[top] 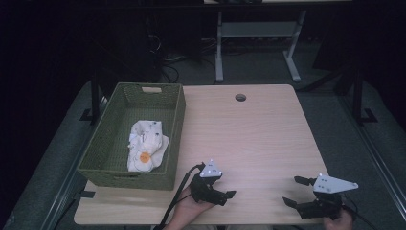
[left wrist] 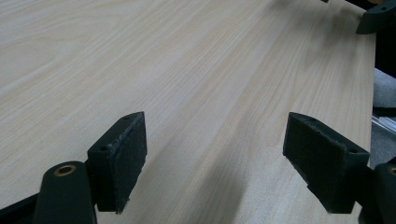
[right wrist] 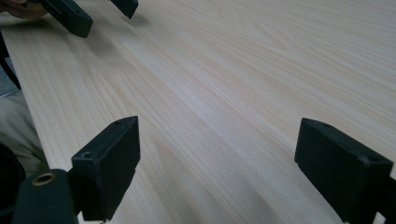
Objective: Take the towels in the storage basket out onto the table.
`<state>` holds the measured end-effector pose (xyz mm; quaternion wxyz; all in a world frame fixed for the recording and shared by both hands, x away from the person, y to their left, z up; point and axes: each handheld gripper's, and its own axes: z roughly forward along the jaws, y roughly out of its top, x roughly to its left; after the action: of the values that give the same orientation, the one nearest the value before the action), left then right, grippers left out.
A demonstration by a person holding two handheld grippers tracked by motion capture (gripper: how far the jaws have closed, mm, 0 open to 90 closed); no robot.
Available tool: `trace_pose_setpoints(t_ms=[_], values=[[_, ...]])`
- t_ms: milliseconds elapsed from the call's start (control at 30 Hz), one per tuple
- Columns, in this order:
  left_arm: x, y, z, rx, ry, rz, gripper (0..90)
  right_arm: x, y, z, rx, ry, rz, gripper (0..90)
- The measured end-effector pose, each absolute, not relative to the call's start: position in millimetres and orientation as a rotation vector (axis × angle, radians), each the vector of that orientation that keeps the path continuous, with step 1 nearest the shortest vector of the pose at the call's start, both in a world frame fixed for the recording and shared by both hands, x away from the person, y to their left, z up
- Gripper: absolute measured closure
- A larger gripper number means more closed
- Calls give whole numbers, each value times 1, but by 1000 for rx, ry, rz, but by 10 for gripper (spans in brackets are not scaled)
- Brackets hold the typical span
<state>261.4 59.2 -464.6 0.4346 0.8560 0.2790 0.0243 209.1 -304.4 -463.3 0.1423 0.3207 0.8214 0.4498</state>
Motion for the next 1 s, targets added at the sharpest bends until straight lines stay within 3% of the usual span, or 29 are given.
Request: trace_pose_setpoints(t_ms=[667, 1000], values=[[268, 68, -447, 2173, 618, 81, 219, 205, -296, -459, 862, 2381, 1308, 138], [273, 62, -411, 2213, 481, 110, 216, 205, -298, -459, 886, 2360, 1309, 138]])
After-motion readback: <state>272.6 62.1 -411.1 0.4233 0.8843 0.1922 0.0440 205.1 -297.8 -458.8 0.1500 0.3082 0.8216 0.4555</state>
